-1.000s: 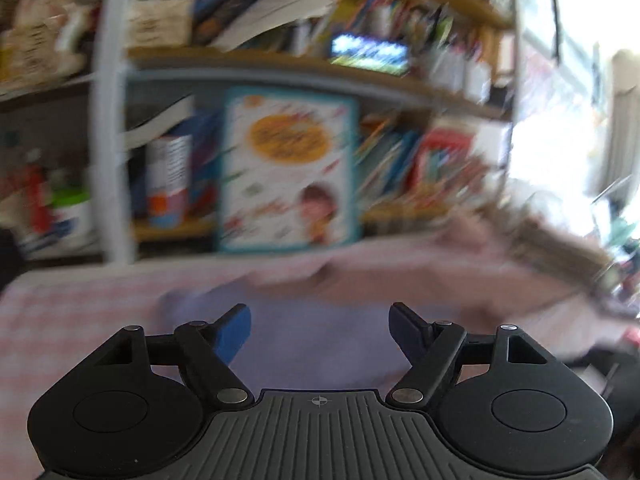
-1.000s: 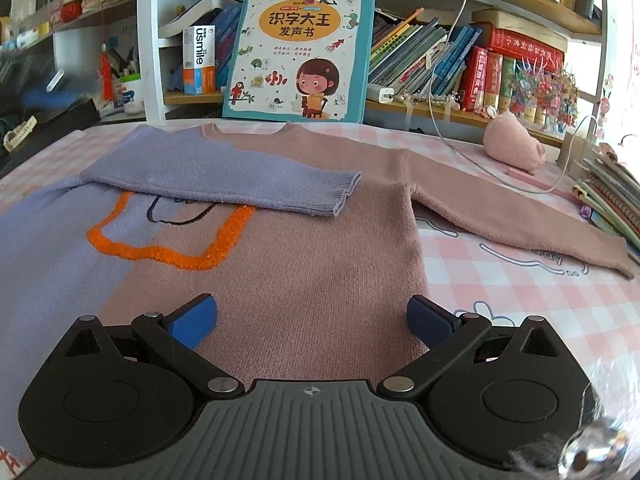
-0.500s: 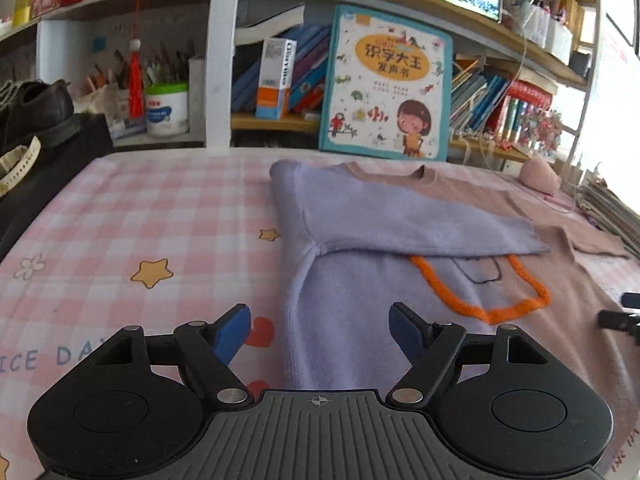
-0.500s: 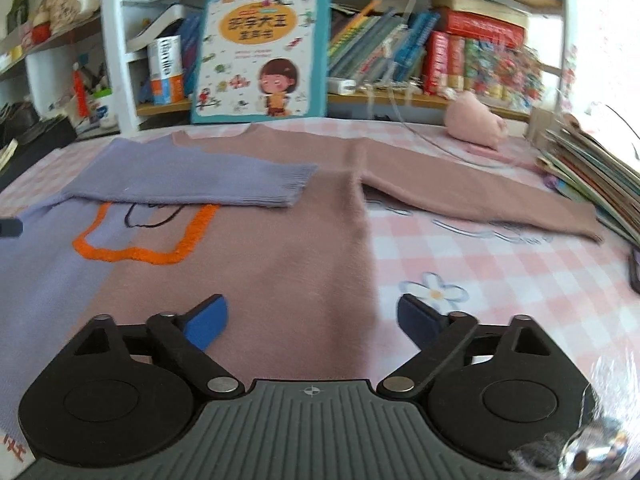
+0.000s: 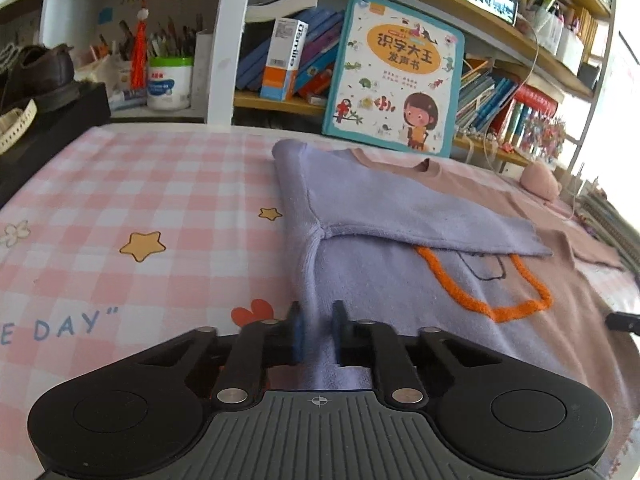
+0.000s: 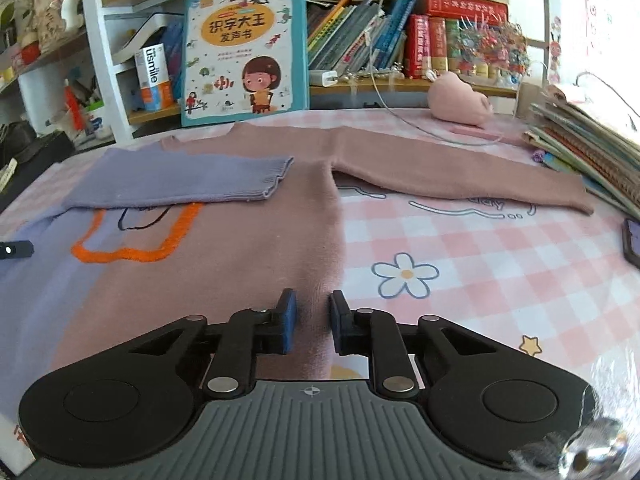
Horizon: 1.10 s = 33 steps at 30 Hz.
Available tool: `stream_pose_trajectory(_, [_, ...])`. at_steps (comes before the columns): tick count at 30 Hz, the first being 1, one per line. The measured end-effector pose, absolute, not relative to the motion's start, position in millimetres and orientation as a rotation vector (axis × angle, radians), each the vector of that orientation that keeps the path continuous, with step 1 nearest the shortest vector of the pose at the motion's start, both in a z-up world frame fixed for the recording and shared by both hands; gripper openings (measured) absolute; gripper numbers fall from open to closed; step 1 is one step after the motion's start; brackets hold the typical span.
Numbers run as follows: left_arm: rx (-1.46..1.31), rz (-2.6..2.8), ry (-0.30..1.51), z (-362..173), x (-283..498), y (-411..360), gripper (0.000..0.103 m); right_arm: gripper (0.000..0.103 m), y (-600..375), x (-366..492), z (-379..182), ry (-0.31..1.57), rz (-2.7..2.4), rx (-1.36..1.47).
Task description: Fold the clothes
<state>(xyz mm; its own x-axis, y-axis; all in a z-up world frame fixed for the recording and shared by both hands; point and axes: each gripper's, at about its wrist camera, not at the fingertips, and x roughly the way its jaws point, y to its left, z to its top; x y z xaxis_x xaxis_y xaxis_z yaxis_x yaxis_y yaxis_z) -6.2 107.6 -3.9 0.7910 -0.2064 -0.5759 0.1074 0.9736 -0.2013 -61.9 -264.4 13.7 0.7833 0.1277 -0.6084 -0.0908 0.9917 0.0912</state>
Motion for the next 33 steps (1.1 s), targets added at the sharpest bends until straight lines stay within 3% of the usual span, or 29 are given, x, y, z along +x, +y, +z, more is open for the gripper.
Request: stream_pose_trajectory(33, [-0.242, -0.039, 0.616, -14, 3, 167, 0.005, 0.011, -206, -19, 9, 0.616, 0.248, 0.039])
